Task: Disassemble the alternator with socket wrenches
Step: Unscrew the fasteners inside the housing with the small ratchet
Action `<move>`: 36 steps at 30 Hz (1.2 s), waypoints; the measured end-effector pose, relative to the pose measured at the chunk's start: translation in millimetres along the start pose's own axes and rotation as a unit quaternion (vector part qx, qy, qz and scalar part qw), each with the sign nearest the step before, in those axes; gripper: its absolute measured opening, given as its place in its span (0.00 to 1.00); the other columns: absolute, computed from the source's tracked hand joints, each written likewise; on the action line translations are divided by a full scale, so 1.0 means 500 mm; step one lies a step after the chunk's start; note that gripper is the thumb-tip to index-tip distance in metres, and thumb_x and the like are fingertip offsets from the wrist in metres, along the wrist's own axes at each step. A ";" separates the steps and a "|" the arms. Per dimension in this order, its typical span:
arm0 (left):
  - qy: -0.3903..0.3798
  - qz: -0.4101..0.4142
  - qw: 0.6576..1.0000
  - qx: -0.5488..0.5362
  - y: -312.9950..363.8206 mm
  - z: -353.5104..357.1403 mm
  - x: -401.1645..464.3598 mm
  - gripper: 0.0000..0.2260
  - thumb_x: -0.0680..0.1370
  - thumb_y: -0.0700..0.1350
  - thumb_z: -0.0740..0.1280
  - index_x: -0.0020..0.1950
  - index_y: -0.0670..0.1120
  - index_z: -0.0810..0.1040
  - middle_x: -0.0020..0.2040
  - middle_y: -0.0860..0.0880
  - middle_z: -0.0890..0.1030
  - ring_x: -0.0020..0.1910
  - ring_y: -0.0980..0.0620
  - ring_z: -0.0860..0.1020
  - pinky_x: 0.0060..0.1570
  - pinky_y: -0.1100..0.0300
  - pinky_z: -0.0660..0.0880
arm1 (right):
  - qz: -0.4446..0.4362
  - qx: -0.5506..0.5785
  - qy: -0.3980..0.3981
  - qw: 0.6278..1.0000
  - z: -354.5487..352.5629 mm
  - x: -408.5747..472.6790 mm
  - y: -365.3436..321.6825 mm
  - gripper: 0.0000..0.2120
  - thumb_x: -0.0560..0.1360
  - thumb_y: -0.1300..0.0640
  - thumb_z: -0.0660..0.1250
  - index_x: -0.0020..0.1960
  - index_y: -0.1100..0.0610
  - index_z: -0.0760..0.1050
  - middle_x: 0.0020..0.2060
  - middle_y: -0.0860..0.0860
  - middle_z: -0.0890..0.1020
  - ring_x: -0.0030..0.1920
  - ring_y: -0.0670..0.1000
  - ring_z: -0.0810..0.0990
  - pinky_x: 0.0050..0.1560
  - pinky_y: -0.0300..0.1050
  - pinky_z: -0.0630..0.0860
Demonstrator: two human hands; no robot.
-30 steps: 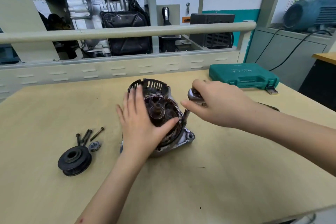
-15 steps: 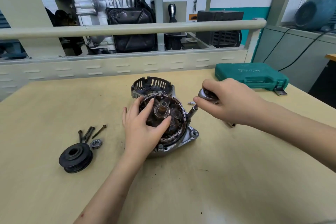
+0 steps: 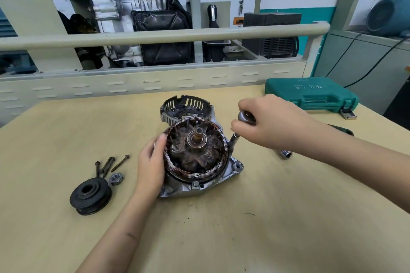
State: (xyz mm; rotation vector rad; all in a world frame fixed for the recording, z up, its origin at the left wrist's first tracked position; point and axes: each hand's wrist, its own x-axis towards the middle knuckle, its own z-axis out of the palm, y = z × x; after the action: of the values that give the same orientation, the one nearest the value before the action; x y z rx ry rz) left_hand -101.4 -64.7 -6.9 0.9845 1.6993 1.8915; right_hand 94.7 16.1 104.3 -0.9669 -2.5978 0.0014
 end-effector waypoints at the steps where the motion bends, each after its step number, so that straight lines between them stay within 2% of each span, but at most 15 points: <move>1: 0.010 0.003 1.000 0.001 -0.001 0.001 0.003 0.13 0.80 0.46 0.57 0.45 0.46 0.79 0.43 0.51 0.81 0.43 0.57 0.77 0.38 0.75 0.71 | -0.004 0.008 0.006 1.000 0.002 -0.002 0.005 0.17 0.69 0.43 0.56 0.30 0.54 0.58 0.23 0.48 0.66 0.25 0.49 0.64 0.26 0.42 0.57; 5: 0.030 -0.011 0.999 0.000 -0.001 0.001 0.012 0.18 0.82 0.47 0.54 0.39 0.48 0.79 0.39 0.52 0.81 0.38 0.62 0.77 0.35 0.74 0.71 | -0.016 0.031 0.002 0.999 0.004 -0.006 0.017 0.19 0.72 0.46 0.62 0.29 0.54 0.59 0.23 0.49 0.66 0.25 0.50 0.62 0.26 0.43 0.60; 8: 0.043 0.012 0.999 0.024 -0.008 0.003 0.015 0.18 0.81 0.44 0.53 0.34 0.46 0.74 0.33 0.52 0.77 0.28 0.70 0.73 0.30 0.77 0.67 | -0.028 0.032 -0.012 0.999 -0.005 -0.003 0.024 0.18 0.72 0.49 0.62 0.30 0.54 0.59 0.23 0.49 0.64 0.26 0.50 0.61 0.27 0.44 0.60; 9: 0.040 0.019 0.998 0.034 -0.009 0.003 0.021 0.18 0.81 0.43 0.53 0.33 0.47 0.72 0.31 0.53 0.76 0.26 0.70 0.71 0.28 0.77 0.66 | -0.050 0.014 -0.019 0.998 -0.009 -0.002 0.022 0.17 0.71 0.50 0.62 0.30 0.54 0.58 0.22 0.49 0.64 0.25 0.49 0.61 0.27 0.43 0.59; 11: 0.015 0.012 0.999 0.035 -0.008 0.002 0.043 0.19 0.81 0.42 0.53 0.31 0.48 0.70 0.25 0.54 0.76 0.24 0.68 0.70 0.27 0.75 0.66 | -0.158 -0.044 -0.013 0.986 -0.017 0.003 0.006 0.18 0.70 0.50 0.62 0.30 0.54 0.57 0.20 0.49 0.62 0.23 0.48 0.60 0.25 0.39 0.57; 14: -0.045 -0.045 0.998 -0.017 -0.012 -0.003 0.091 0.19 0.80 0.44 0.54 0.31 0.48 0.73 0.26 0.54 0.79 0.28 0.60 0.75 0.35 0.65 0.70 | -0.304 -0.069 -0.014 0.950 -0.026 0.017 -0.025 0.15 0.64 0.54 0.63 0.29 0.54 0.57 0.19 0.48 0.61 0.22 0.55 0.58 0.23 0.38 0.58; 17: -0.092 -0.070 0.993 -0.036 -0.037 -0.013 0.121 0.22 0.80 0.46 0.54 0.29 0.50 0.80 0.30 0.53 0.81 0.35 0.54 0.76 0.44 0.55 0.70 | -0.345 -0.053 -0.012 0.937 -0.028 0.028 -0.035 0.14 0.62 0.56 0.64 0.30 0.54 0.57 0.20 0.49 0.61 0.22 0.56 0.58 0.21 0.39 0.59; 20: -0.123 -0.064 0.990 -0.031 -0.041 -0.016 0.116 0.21 0.80 0.49 0.55 0.34 0.52 0.83 0.36 0.52 0.83 0.39 0.53 0.79 0.47 0.54 0.73 | -0.356 -0.067 -0.010 0.932 -0.027 0.024 -0.029 0.14 0.64 0.54 0.64 0.31 0.54 0.57 0.21 0.48 0.60 0.22 0.56 0.58 0.21 0.41 0.61; 24: 0.003 0.075 0.997 0.030 0.011 -0.027 0.086 0.12 0.81 0.44 0.57 0.45 0.48 0.79 0.47 0.48 0.82 0.47 0.56 0.78 0.54 0.58 0.73 | -0.300 -0.126 -0.062 0.944 -0.039 0.028 -0.024 0.20 0.73 0.40 0.52 0.32 0.51 0.52 0.24 0.49 0.63 0.25 0.48 0.61 0.28 0.46 0.60; 26: 0.017 0.198 0.977 0.076 0.063 -0.036 0.052 0.05 0.77 0.47 0.61 0.45 0.52 0.77 0.47 0.54 0.80 0.48 0.63 0.76 0.53 0.64 0.71 | -0.284 -0.116 -0.087 0.948 -0.048 0.025 -0.026 0.17 0.72 0.38 0.48 0.34 0.51 0.53 0.26 0.49 0.67 0.27 0.47 0.64 0.30 0.48 0.59; 28: -0.042 0.332 0.924 0.183 0.109 -0.029 0.009 0.06 0.73 0.51 0.63 0.46 0.54 0.78 0.46 0.58 0.79 0.51 0.64 0.75 0.55 0.66 0.68 | -0.269 -0.094 -0.108 0.952 -0.054 0.019 -0.029 0.13 0.72 0.42 0.49 0.38 0.51 0.58 0.29 0.50 0.70 0.30 0.49 0.67 0.32 0.49 0.60; 30: -0.117 0.412 0.853 0.299 0.122 0.000 -0.030 0.13 0.71 0.54 0.64 0.48 0.48 0.82 0.47 0.54 0.81 0.55 0.55 0.75 0.61 0.56 0.64 | -0.255 -0.081 -0.124 0.955 -0.059 0.014 -0.034 0.10 0.74 0.46 0.53 0.44 0.54 0.61 0.31 0.51 0.71 0.32 0.54 0.68 0.34 0.50 0.61; 31: -0.145 0.413 0.832 0.340 0.120 0.018 -0.046 0.16 0.71 0.55 0.64 0.48 0.46 0.83 0.47 0.52 0.82 0.57 0.51 0.75 0.63 0.52 0.61 | -0.249 -0.082 -0.129 0.956 -0.062 0.012 -0.039 0.10 0.74 0.48 0.53 0.46 0.54 0.61 0.31 0.51 0.71 0.33 0.54 0.68 0.34 0.50 0.61; 33: -0.182 0.375 0.829 0.373 0.113 0.046 -0.068 0.17 0.72 0.55 0.63 0.49 0.44 0.83 0.49 0.51 0.82 0.60 0.48 0.73 0.64 0.47 0.56 | -0.238 -0.081 -0.130 0.959 -0.065 0.004 -0.049 0.10 0.73 0.49 0.54 0.47 0.54 0.60 0.31 0.49 0.70 0.32 0.52 0.68 0.33 0.48 0.59; 36: -0.184 0.365 0.840 0.357 0.100 0.064 -0.067 0.22 0.73 0.57 0.55 0.45 0.45 0.82 0.49 0.54 0.81 0.60 0.56 0.67 0.63 0.53 0.51 | -0.236 -0.064 -0.131 0.961 -0.064 -0.009 -0.060 0.09 0.74 0.50 0.57 0.48 0.55 0.61 0.32 0.47 0.69 0.32 0.47 0.68 0.31 0.45 0.61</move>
State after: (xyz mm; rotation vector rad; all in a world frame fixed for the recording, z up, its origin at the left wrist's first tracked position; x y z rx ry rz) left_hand -48.2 -75.3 34.5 2.3929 1.9574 1.2091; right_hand 89.6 -13.6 136.3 -0.3817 -3.0443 -0.1738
